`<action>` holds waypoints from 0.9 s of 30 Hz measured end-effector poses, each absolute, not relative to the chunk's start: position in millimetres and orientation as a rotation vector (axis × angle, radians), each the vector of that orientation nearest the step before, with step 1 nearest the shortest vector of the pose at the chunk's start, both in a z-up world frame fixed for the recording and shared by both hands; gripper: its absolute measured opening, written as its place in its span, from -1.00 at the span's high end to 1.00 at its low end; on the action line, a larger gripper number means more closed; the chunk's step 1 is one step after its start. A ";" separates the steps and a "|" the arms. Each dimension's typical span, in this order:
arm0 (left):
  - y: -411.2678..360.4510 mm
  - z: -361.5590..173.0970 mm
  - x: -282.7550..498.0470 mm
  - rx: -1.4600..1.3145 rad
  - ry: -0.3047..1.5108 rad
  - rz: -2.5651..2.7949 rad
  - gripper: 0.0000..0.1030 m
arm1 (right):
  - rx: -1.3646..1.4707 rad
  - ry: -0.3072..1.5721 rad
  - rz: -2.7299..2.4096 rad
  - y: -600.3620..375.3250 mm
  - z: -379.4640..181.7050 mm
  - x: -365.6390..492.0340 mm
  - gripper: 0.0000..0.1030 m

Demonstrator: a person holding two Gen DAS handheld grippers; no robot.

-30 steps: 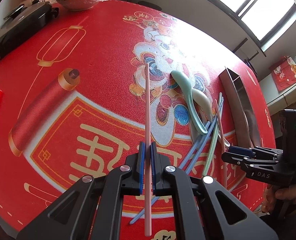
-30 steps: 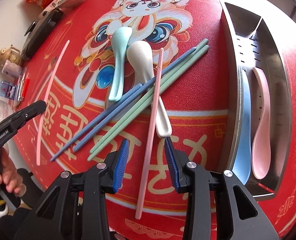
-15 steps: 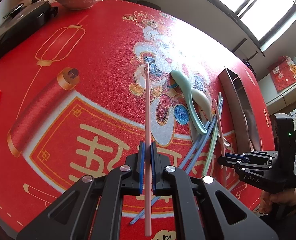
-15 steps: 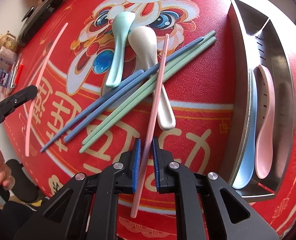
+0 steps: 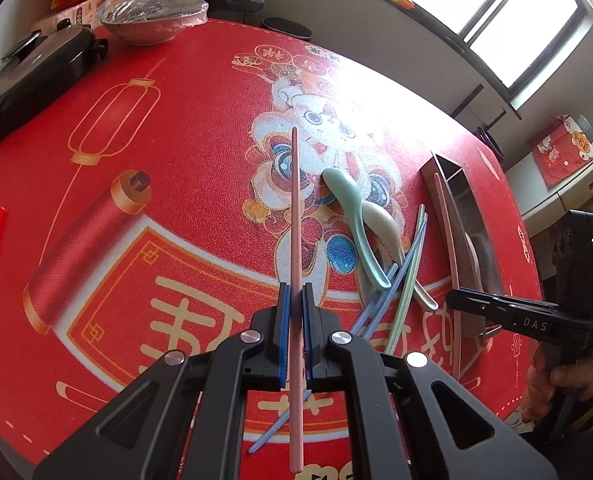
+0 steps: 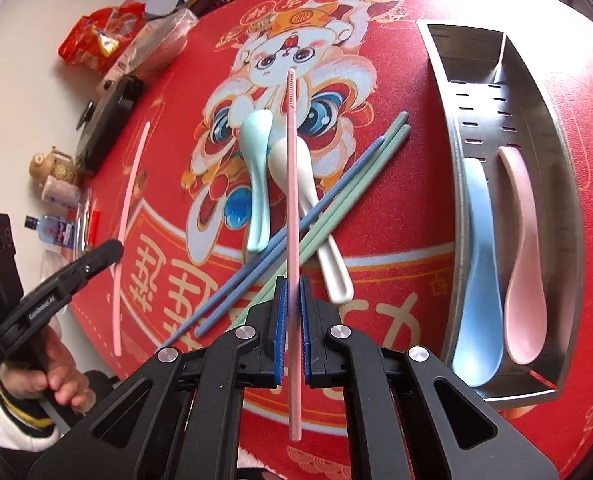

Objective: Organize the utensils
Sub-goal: 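Carry the pink chopstick with the right tool down into the steel tray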

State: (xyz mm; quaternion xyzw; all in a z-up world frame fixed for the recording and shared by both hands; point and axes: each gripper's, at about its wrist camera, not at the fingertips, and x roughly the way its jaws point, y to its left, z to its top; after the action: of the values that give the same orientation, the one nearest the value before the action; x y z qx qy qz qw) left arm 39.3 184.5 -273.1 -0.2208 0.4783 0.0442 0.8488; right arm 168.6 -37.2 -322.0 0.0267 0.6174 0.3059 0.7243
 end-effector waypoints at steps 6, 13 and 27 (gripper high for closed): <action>181.0 -257.0 45.3 -0.457 0.976 0.091 0.89 | 0.153 1.276 0.635 -70.9 -297.3 199.0 0.88; 171.2 -242.3 51.0 -0.452 0.944 0.095 0.89 | 0.142 1.160 0.481 -125.7 -278.7 244.8 0.88; 165.3 -238.1 38.5 -0.485 0.935 0.166 0.89 | 0.066 1.264 0.500 -119.6 -322.7 251.6 0.88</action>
State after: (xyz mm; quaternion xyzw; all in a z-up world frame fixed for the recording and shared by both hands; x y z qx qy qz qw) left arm 38.5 165.3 -238.1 -0.2309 0.4457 0.0791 0.8613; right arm 251.6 -119.6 -322.7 0.0307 0.5844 0.2313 0.7772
